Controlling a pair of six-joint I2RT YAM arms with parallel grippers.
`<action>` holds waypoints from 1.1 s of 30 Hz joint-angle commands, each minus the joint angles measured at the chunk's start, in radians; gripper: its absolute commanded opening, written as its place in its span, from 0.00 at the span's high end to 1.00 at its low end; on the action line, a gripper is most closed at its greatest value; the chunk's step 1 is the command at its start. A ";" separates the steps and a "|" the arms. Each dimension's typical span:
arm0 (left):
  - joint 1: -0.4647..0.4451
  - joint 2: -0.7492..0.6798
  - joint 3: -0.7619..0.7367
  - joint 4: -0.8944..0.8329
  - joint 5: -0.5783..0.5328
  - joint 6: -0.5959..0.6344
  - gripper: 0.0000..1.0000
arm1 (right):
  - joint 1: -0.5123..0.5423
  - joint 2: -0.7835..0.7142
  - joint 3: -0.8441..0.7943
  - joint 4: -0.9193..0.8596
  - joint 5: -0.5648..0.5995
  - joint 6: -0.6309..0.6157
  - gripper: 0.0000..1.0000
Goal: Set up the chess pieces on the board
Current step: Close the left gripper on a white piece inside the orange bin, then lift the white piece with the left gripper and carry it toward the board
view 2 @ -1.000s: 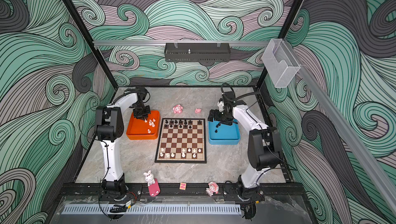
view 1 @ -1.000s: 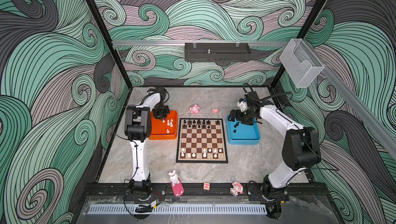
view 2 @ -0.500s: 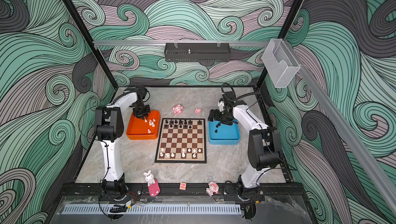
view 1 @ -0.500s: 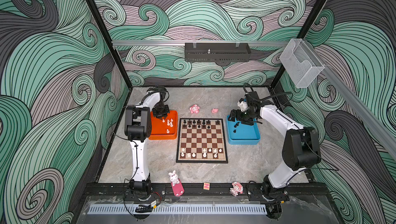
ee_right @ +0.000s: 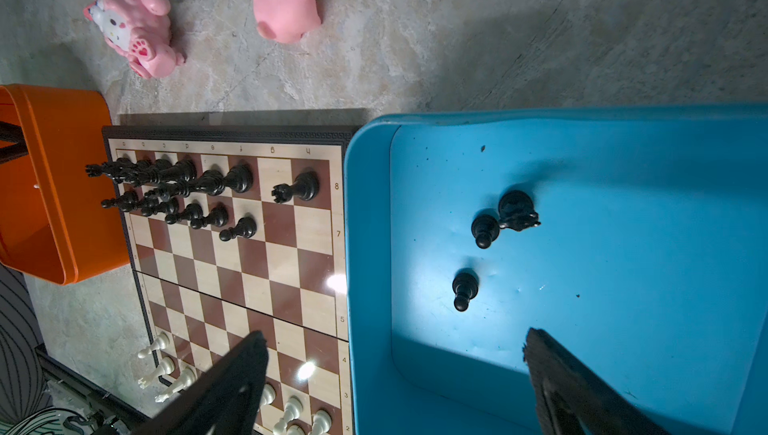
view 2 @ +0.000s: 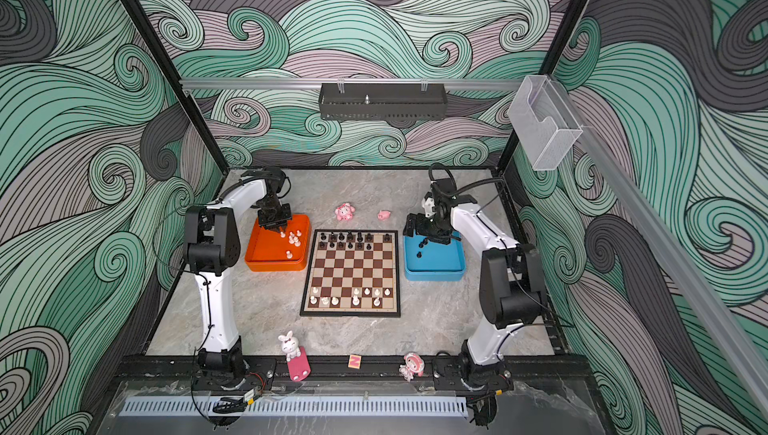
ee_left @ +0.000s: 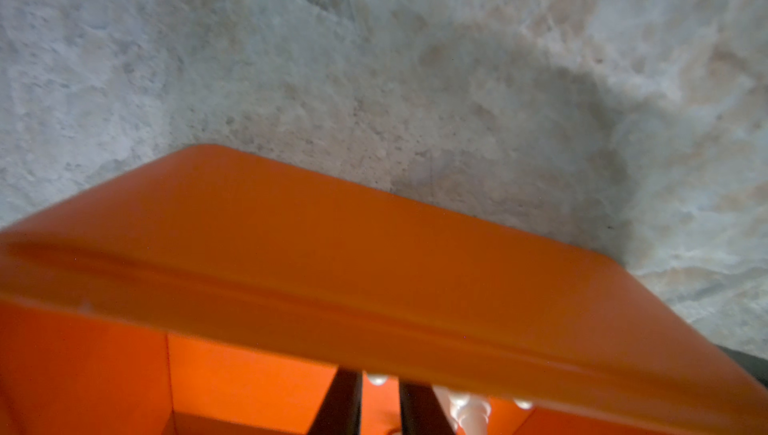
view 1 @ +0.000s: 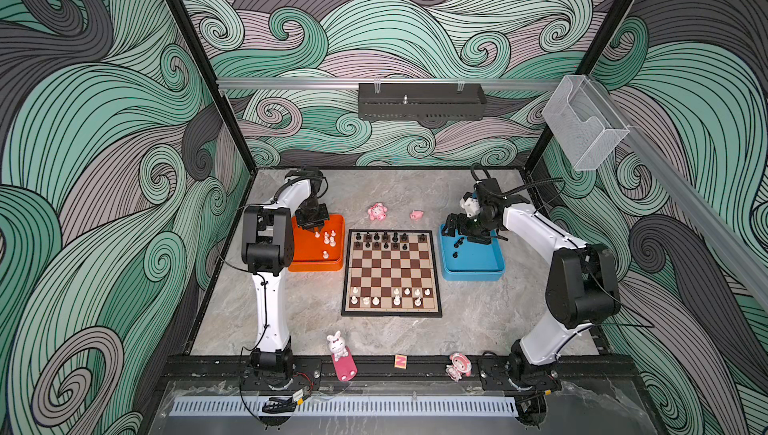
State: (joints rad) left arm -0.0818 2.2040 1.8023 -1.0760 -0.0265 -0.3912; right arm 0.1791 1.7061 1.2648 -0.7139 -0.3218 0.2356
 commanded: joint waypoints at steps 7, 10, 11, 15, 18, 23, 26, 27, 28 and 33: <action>-0.008 0.036 0.035 -0.013 -0.020 0.008 0.79 | -0.008 0.016 0.018 0.000 -0.011 -0.015 0.04; -0.008 0.039 0.035 -0.011 -0.021 0.010 0.80 | -0.009 0.016 0.018 0.001 -0.011 -0.015 0.04; -0.009 0.042 0.037 -0.011 -0.020 0.012 0.80 | -0.010 0.016 0.019 0.001 -0.012 -0.015 0.03; -0.008 0.043 0.042 -0.010 -0.023 0.013 0.83 | -0.010 0.015 0.019 0.001 -0.011 -0.015 0.03; -0.008 0.041 0.043 -0.011 -0.025 0.016 0.84 | -0.011 0.014 0.018 0.000 -0.011 -0.016 0.03; -0.009 0.029 0.048 -0.020 -0.032 0.024 0.87 | -0.010 0.014 0.018 0.000 -0.013 -0.016 0.03; -0.008 0.018 0.048 -0.027 -0.035 0.028 0.87 | -0.011 0.011 0.018 0.002 -0.014 -0.015 0.03; -0.009 0.013 0.048 -0.031 -0.035 0.031 0.87 | -0.012 0.009 0.018 0.000 -0.015 -0.015 0.03; -0.009 0.007 0.045 -0.036 -0.035 0.034 0.88 | -0.011 0.007 0.016 -0.001 -0.016 -0.014 0.03; -0.014 -0.057 0.015 -0.054 -0.023 0.054 0.88 | -0.011 -0.016 0.013 -0.003 -0.019 -0.010 0.03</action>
State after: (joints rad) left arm -0.0834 2.2269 1.8160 -1.0813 -0.0422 -0.3607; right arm 0.1745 1.7069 1.2648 -0.7139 -0.3237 0.2356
